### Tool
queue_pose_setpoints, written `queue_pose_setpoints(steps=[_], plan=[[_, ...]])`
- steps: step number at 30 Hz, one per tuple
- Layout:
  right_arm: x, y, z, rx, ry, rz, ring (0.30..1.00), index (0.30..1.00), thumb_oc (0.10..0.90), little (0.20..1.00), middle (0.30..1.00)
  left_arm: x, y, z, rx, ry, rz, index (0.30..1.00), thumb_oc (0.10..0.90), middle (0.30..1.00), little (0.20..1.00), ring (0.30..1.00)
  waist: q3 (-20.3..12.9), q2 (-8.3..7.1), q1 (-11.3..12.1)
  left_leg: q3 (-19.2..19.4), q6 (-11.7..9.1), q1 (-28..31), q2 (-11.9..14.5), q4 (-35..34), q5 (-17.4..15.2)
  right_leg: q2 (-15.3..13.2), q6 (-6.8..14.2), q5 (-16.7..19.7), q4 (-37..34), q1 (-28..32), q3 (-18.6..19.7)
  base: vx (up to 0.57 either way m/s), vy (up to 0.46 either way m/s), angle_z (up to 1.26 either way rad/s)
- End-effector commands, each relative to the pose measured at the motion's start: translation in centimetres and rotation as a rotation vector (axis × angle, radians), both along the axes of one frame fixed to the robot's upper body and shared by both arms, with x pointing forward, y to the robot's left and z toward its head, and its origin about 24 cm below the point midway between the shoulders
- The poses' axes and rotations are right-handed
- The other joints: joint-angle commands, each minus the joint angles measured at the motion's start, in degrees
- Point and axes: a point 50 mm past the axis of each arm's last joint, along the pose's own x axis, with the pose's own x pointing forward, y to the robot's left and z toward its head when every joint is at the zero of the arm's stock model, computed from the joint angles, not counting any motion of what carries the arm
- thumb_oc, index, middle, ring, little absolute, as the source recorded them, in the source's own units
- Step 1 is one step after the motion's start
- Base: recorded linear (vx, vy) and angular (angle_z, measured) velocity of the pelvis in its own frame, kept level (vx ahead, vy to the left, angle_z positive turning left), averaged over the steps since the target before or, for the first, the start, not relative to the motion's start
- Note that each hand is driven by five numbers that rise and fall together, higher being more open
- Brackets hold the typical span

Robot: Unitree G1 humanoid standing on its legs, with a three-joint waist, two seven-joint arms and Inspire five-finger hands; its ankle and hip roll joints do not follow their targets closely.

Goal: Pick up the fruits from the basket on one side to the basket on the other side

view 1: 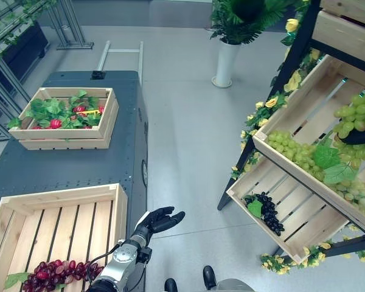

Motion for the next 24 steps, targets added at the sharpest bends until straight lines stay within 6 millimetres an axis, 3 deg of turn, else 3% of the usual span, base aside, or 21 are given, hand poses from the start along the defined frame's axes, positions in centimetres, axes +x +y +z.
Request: queue_pose_setpoints(steps=[1,6,10,16,24], plan=[[-0.4,-1.4,6.0,-0.153,-0.117,-0.03,0.3,0.3,0.4,0.3,0.3,3.8,-0.6,2.9,-0.008,-0.157,-0.06,0.9,0.8,0.9,0.9,0.9,-5.2,-2.86,1.7,-4.2,-1.7,-0.2,-0.5,0.3,-6.2,1.7,0.8,-1.6,0.1,1.7,-4.3,-0.03,-0.014,0.06],[-0.4,-1.9,4.2,-0.228,0.047,-0.052,0.3,0.3,0.4,0.3,0.3,4.0,-0.7,3.0,-0.008,-0.163,-0.065,0.9,0.8,0.9,0.9,0.9,-5.2,-3.14,1.7,-3.9,-1.5,-0.4,-0.5,0.3,-6.2,1.8,0.8,-1.5,0.1,1.5,-4.2,-0.01,-0.004,0.02],[-1.6,-4.0,3.1,-0.272,0.155,-0.17,0.3,0.3,0.4,0.3,0.3,4.0,-0.9,3.2,-0.009,-0.165,-0.076,0.9,0.8,0.9,0.9,0.9,-4.9,-3.28,1.3,-3.3,-1.5,-0.1,-0.2,0.3,-6.2,1.9,0.8,-1.4,0.1,1.7,-3.9,0.0,0.0,0.0],[-3.8,-6.4,2.3,-0.271,0.229,-0.302,0.3,0.3,0.4,0.3,0.3,3.8,-0.9,3.3,-0.004,-0.163,-0.102,0.9,0.8,0.9,0.9,0.9,-4.4,-3.24,1.1,-2.4,-1.5,0.1,0.2,0.3,-6.3,2.0,0.9,-1.2,0.2,1.6,-3.4,0.0,0.0,0.0],[-4.8,-7.4,1.9,-0.239,0.227,-0.379,0.3,0.3,0.4,0.3,0.3,3.8,-0.7,3.4,0.002,-0.159,-0.116,0.9,0.8,0.9,0.9,0.9,-4.6,-2.96,0.7,-1.7,-1.5,0.0,0.3,0.3,-6.4,2.1,1.0,-1.2,0.1,1.3,-2.9,0.0,0.0,0.0]])
